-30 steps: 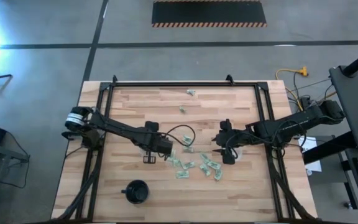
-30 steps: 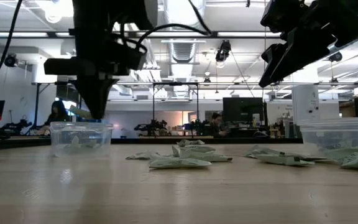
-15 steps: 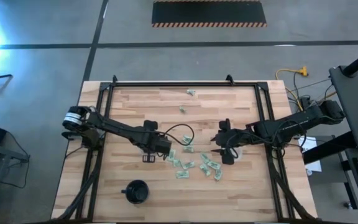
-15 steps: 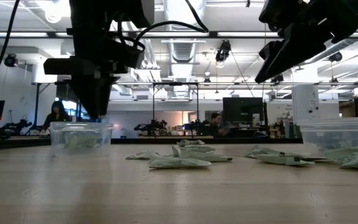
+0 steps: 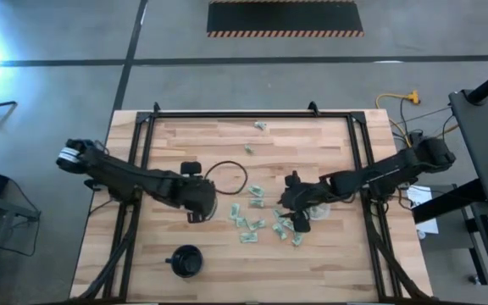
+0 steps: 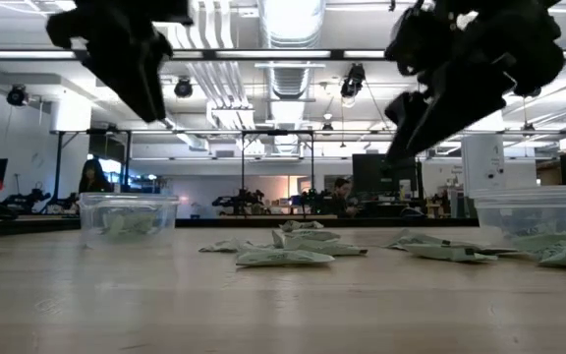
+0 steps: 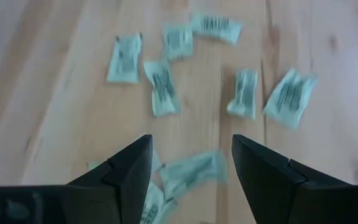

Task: Pick and place Stevia / Truvia into bins
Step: Put the stevia packet into the round transparent container

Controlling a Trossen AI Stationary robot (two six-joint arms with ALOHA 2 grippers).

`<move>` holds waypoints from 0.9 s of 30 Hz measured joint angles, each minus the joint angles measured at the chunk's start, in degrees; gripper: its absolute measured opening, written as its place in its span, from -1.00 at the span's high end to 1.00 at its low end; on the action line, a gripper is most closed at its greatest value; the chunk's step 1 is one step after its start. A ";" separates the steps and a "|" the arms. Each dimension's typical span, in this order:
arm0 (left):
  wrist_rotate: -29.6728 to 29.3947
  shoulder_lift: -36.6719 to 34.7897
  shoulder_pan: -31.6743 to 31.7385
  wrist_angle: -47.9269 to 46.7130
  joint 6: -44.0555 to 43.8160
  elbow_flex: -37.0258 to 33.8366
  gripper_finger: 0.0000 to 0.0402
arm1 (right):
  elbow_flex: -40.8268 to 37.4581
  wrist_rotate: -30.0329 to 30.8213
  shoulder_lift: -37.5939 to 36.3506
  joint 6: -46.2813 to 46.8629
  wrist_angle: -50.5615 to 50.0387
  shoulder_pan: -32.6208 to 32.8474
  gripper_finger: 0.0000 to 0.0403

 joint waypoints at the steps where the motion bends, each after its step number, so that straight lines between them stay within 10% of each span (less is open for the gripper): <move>1: -1.18 -1.16 -0.64 0.71 -0.44 -0.71 0.18 | 0.04 0.00 0.55 1.06 -0.71 -0.02 -0.04; 27: -5.86 -8.35 -3.10 10.17 -0.40 -8.79 0.18 | 6.79 -0.61 15.43 9.92 -8.94 -3.53 -0.04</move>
